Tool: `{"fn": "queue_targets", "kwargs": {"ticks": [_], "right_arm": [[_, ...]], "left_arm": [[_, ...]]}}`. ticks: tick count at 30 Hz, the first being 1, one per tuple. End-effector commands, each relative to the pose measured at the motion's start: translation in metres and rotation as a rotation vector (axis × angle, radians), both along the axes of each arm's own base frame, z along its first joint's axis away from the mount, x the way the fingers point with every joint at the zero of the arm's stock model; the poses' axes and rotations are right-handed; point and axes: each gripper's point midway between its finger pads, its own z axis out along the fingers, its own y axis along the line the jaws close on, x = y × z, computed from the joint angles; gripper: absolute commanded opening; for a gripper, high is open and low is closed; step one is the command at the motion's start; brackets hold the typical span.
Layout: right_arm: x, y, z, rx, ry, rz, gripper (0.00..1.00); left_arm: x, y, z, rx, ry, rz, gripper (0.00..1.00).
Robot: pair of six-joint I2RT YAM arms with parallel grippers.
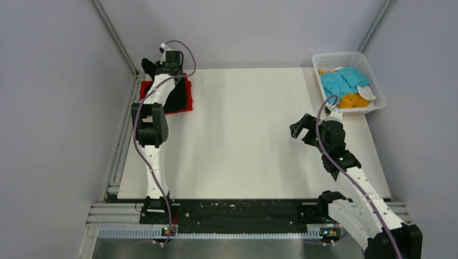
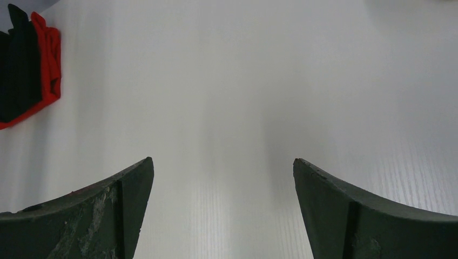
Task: Fold and stack the t-shirts
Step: Put the neatly folded tshirt into the corner of the board with the left arm, then reset both arms
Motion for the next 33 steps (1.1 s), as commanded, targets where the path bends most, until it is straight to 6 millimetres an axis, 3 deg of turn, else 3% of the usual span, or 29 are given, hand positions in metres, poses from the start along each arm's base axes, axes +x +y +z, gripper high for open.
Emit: {"fn": "queue_targets", "kwargs": {"ticks": [1, 2, 4, 9, 14, 17, 22, 25, 29, 31, 33], "right_arm": [[0.008, -0.003, 0.009, 0.0, -0.038, -0.023, 0.98], [0.008, -0.004, 0.008, -0.003, -0.036, -0.027, 0.98], [0.009, -0.005, 0.007, -0.005, -0.031, -0.031, 0.98], [0.01, -0.005, 0.008, -0.007, -0.026, -0.032, 0.97], [0.009, -0.005, 0.01, -0.008, -0.025, -0.031, 0.97], [0.009, -0.005, 0.011, -0.009, -0.028, -0.03, 0.97], [0.007, -0.003, 0.011, -0.012, -0.019, -0.014, 0.97], [0.004, -0.001, 0.01, -0.007, -0.011, -0.001, 0.98], [-0.004, -0.004, 0.002, -0.005, 0.021, -0.017, 0.98], [-0.012, -0.01, -0.01, -0.011, 0.059, -0.049, 0.99], [-0.019, -0.013, -0.016, -0.011, 0.075, -0.058, 0.99]], "left_arm": [[0.011, 0.015, 0.0, -0.063, -0.067, 0.035, 0.11], [0.011, 0.018, -0.003, -0.07, -0.064, 0.04, 0.19], [0.01, 0.022, -0.007, -0.077, -0.058, 0.052, 0.54], [0.007, 0.025, -0.003, -0.068, -0.052, 0.078, 0.97], [0.002, 0.022, 0.006, -0.091, -0.061, 0.078, 0.99], [0.001, 0.01, 0.009, -0.174, -0.07, 0.042, 0.99], [0.001, -0.039, 0.027, -0.43, -0.123, -0.122, 0.99], [-0.006, -0.082, 0.053, -0.587, -0.178, -0.272, 0.99], [-0.039, -0.139, 0.094, -0.821, -0.312, -0.441, 0.99], [-0.061, -0.156, 0.112, -0.92, -0.411, -0.479, 0.99], [-0.089, -0.169, 0.117, -0.991, -0.459, -0.492, 0.99]]}}
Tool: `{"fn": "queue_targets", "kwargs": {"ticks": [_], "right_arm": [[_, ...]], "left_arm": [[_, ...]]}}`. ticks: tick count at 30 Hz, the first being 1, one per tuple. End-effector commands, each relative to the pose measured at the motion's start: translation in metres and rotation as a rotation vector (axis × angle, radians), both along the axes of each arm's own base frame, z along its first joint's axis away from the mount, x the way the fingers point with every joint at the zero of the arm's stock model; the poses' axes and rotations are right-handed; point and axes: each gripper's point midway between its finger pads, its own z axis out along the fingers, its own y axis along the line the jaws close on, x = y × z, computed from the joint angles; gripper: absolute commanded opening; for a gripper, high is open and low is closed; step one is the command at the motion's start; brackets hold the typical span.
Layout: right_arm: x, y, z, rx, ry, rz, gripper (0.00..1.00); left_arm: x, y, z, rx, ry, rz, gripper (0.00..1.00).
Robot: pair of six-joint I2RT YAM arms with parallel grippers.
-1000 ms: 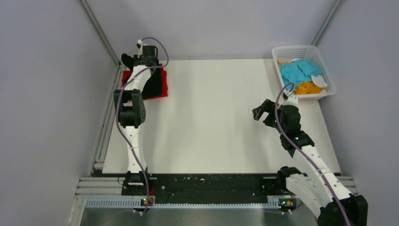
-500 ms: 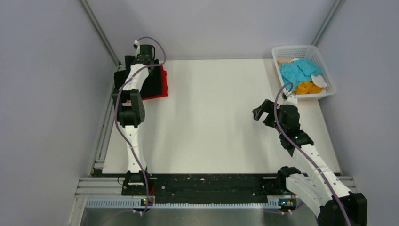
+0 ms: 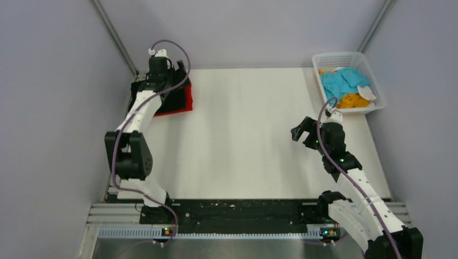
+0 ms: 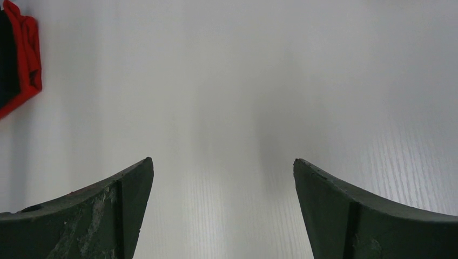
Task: Fold and stack the t-shirts
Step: Reset both arms
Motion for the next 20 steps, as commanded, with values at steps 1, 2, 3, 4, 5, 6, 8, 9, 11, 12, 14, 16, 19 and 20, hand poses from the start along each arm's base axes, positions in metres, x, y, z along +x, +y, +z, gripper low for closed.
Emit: {"fn": "queue_targets", "kwargs": {"ticks": [1, 2, 3, 4, 5, 6, 8, 9, 11, 12, 14, 16, 19, 20], "right_arm": [[-0.013, -0.009, -0.006, 0.007, 0.016, -0.046, 0.99], [-0.016, -0.009, -0.008, 0.011, 0.015, -0.049, 0.99], [-0.018, -0.01, -0.007, 0.016, 0.009, -0.055, 0.99], [-0.02, -0.013, -0.007, 0.019, 0.002, -0.068, 0.99], [-0.022, -0.015, -0.006, 0.019, -0.009, -0.078, 0.99], [-0.024, -0.018, -0.006, 0.016, -0.016, -0.092, 0.99], [-0.027, -0.023, -0.005, -0.001, -0.026, -0.112, 0.99], [-0.029, -0.027, -0.004, -0.017, -0.029, -0.122, 0.99], [-0.03, -0.035, -0.002, -0.039, -0.038, -0.159, 0.99], [-0.031, -0.038, 0.0, -0.044, -0.045, -0.173, 0.99], [-0.031, -0.04, 0.0, -0.045, -0.056, -0.18, 0.99], [-0.031, -0.038, -0.003, -0.044, -0.054, -0.173, 0.99], [-0.031, -0.039, -0.005, -0.055, -0.045, -0.168, 0.99], [-0.032, -0.039, -0.005, -0.057, -0.043, -0.166, 0.99]], "left_arm": [[-0.044, -0.054, 0.069, -0.292, -0.259, -0.088, 0.99], [-0.059, -0.057, 0.065, -0.297, -0.265, -0.068, 0.99], [-0.076, -0.06, 0.054, -0.294, -0.255, -0.053, 0.99], [-0.094, -0.064, 0.044, -0.284, -0.244, -0.049, 0.99], [-0.112, -0.068, 0.033, -0.265, -0.236, -0.033, 0.99], [-0.131, -0.067, 0.018, -0.249, -0.213, -0.018, 0.99], [-0.168, -0.065, -0.006, -0.257, -0.165, -0.006, 0.99], [-0.184, -0.06, -0.019, -0.263, -0.148, 0.01, 0.99], [-0.21, -0.05, -0.036, -0.274, -0.156, 0.049, 0.99], [-0.222, -0.045, -0.037, -0.277, -0.185, 0.055, 0.99], [-0.236, -0.037, -0.041, -0.269, -0.21, 0.075, 0.99], [-0.242, -0.034, -0.039, -0.291, -0.249, 0.085, 0.99], [-0.244, -0.038, -0.031, -0.31, -0.294, 0.055, 0.99], [-0.244, -0.038, -0.03, -0.307, -0.29, 0.053, 0.99]]}}
